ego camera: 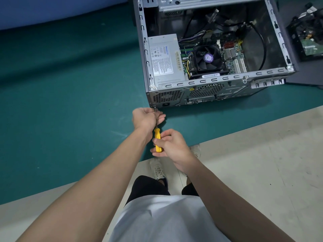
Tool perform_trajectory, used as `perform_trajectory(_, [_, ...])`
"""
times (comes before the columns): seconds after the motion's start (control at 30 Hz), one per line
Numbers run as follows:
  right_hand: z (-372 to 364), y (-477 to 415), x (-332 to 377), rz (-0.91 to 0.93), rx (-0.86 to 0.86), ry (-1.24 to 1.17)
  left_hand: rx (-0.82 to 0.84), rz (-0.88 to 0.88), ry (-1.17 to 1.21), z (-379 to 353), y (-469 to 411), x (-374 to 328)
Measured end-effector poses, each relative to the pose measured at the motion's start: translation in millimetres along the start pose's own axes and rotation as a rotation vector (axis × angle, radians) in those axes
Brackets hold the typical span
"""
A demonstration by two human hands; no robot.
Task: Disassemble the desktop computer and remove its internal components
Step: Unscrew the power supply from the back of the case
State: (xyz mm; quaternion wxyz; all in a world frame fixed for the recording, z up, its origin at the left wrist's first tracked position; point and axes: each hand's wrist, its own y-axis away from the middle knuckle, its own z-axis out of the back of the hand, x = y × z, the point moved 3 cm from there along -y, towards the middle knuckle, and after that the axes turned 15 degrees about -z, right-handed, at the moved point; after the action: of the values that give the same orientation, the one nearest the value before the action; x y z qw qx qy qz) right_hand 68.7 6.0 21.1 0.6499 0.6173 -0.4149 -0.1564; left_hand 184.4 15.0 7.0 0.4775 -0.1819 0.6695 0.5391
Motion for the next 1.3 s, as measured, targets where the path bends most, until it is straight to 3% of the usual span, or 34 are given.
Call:
perform_trajectory(0.17, [-0.6, 1.3, 0.8, -0.045, 0.174, -0.079, 0.068, 0.038, 0.165, -1.8, 3.2, 2.7])
perform_trajectory(0.3, [0.6, -2.3, 1.5, -0.008, 0.016, -0.030, -0.027, 0.017, 0.115, -0.2, 2.0, 2.2])
perform_trajectory(0.47, [0.2, -6.3, -0.1, -0.011, -0.059, 0.013, -0.137, 0.018, 0.040, 0.7, -1.8, 3.3])
perform_trajectory(0.73, [14.6, -6.7, 2.8, 0.088, -0.226, 0.296, -0.084, -0.001, 0.028, -0.6, -6.1, 9.2])
perform_trajectory(0.93, [39.1, -2.0, 5.3, 0.011, -0.294, 0.597, -0.017, -0.054, -0.054, 0.7, -7.1, 13.8])
perform_trajectory(1.0, [51.0, 5.2, 8.0, 0.038, -0.401, 0.641, 0.033, -0.107, -0.135, 1.8, -4.4, 14.7])
perform_trajectory(1.1, [61.7, 23.2, 15.7, 0.124, -0.497, 0.485, 0.140, -0.261, -0.303, 1.4, 6.5, 7.7])
perform_trajectory(1.3, [72.8, 66.5, 60.3, 0.543, -0.663, 0.290, 0.461, -0.853, -0.686, -20.5, 46.8, -43.6])
